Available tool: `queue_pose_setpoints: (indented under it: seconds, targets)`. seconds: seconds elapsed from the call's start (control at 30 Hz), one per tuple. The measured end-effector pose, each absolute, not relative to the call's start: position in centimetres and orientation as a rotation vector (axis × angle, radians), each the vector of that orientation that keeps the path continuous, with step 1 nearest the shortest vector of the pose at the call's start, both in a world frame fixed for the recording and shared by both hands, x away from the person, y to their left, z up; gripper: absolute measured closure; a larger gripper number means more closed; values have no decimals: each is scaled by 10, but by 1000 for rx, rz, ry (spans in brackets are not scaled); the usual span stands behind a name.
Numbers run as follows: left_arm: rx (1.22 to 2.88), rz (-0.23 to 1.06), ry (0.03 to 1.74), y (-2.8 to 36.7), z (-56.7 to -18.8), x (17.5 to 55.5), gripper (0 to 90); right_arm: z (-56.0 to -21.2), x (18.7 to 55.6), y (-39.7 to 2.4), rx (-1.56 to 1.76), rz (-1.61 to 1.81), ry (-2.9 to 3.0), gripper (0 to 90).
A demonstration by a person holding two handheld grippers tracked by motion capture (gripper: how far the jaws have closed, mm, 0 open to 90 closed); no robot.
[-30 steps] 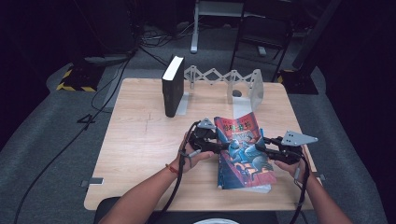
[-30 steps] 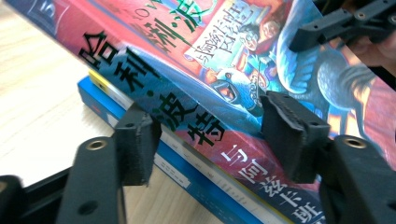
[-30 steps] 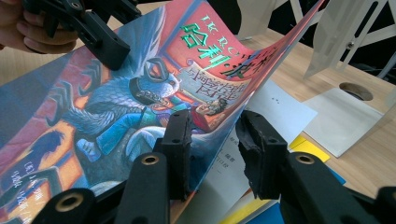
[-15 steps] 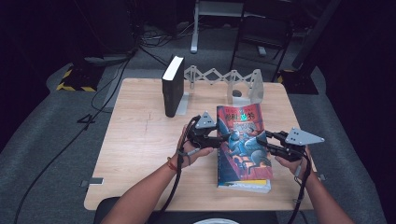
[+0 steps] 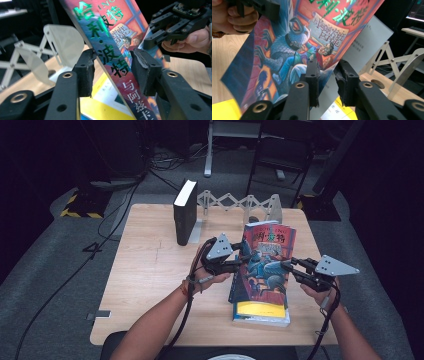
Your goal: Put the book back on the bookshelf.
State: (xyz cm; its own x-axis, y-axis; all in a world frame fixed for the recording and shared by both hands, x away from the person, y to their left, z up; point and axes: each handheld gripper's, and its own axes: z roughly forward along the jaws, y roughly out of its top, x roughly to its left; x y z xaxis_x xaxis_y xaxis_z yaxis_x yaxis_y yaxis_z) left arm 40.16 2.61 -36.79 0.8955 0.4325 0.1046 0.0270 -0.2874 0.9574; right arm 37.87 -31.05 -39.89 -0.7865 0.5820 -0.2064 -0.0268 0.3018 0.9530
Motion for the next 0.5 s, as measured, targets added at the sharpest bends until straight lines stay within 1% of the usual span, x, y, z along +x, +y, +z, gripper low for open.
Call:
queue_pose_setpoints:
  seconds: [0.13,0.3,0.4,0.5]
  targets:
    - [1803,384,353,35,-376,402,572,-398,375,-312,472,1534,2042,776]
    - [1810,343,354,45,-380,399,567,-397,364,-310,404,1557,2049,822]
    - [1814,301,375,43,-378,404,563,-398,359,-310,380,1552,2046,837]
    - [1818,319,381,39,-374,407,568,-397,362,-311,395,1539,2041,839]
